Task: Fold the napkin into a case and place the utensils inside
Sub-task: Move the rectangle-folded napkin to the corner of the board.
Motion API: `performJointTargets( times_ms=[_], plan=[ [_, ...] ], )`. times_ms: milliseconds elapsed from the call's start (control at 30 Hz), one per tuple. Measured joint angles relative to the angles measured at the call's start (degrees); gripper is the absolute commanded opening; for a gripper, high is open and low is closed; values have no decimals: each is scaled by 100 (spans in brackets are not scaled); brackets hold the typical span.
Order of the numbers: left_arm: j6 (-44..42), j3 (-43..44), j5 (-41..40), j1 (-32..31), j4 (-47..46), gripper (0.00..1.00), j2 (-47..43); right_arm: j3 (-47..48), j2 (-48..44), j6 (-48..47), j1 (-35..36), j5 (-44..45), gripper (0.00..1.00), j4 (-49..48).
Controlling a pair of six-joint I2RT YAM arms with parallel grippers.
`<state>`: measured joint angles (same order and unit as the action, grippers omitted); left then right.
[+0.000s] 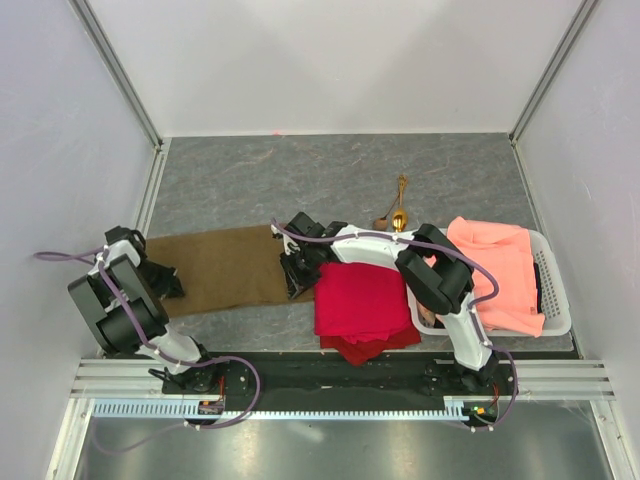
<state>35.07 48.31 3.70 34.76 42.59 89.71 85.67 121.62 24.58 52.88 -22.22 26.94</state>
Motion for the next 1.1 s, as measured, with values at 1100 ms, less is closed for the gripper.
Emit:
performJointTargets(
  times_ms=[1100],
  plan=[
    [645, 2109, 1233, -2413, 201, 18, 2011, 2133, 1261, -433, -2406, 702, 27, 98]
  ],
)
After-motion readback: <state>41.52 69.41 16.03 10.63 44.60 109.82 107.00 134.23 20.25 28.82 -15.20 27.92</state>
